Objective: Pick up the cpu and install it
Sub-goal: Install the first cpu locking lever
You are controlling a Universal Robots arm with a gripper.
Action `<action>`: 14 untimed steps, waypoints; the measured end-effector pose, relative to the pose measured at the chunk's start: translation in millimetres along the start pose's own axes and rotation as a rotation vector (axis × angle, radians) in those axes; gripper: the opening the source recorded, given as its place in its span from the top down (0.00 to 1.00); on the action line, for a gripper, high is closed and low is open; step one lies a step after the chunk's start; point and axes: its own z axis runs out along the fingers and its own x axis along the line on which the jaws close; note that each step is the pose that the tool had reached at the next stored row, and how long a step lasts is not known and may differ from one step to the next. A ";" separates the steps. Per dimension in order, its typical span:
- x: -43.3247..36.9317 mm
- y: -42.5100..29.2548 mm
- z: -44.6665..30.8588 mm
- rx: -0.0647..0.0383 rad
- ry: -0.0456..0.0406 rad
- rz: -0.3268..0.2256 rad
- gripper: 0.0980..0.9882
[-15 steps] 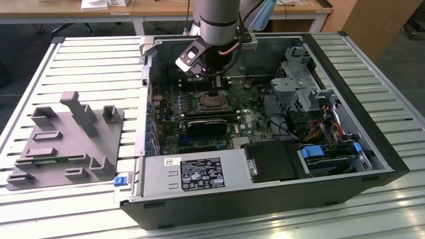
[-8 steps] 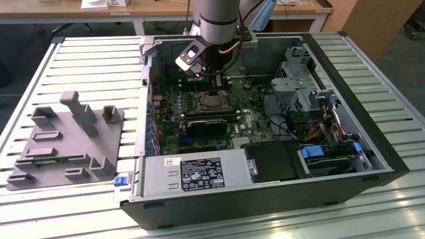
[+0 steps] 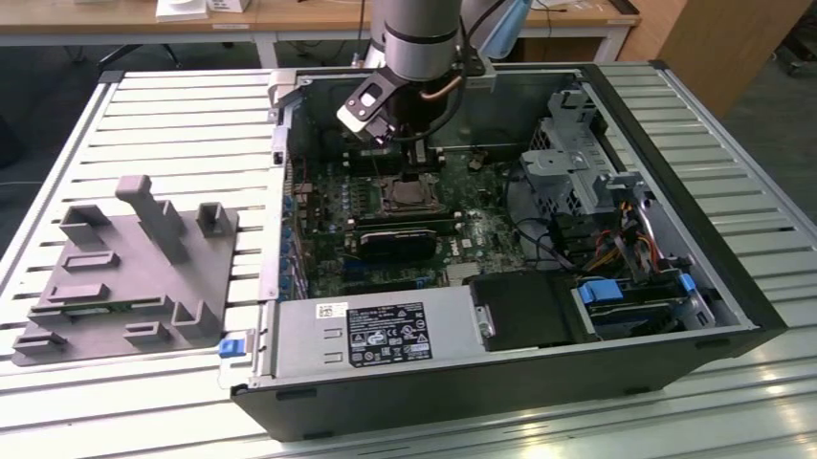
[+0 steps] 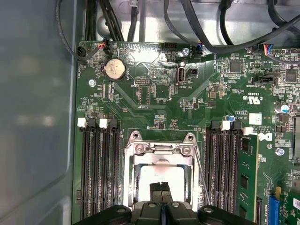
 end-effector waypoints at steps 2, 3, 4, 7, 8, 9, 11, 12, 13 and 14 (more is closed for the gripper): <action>0.0 0.0 -1.0 0.000 0.0000 0.000 0.99; 0.0 0.0 -1.5 0.000 0.0000 0.000 0.99; 0.0 0.0 -2.8 0.000 0.0000 0.000 0.99; 0.0 0.1 -3.8 0.000 0.0000 0.000 0.99; 0.1 0.1 -4.1 0.000 0.0000 0.000 0.99; 0.0 0.1 -4.5 0.000 0.0000 0.000 0.99; 0.1 0.1 -6.3 0.000 0.0001 0.000 0.99; 0.1 0.0 -7.7 0.000 0.0001 0.000 0.99; 0.1 0.1 -9.5 0.000 0.0000 0.000 0.99; 0.1 0.1 -11.6 0.000 0.0001 0.000 0.99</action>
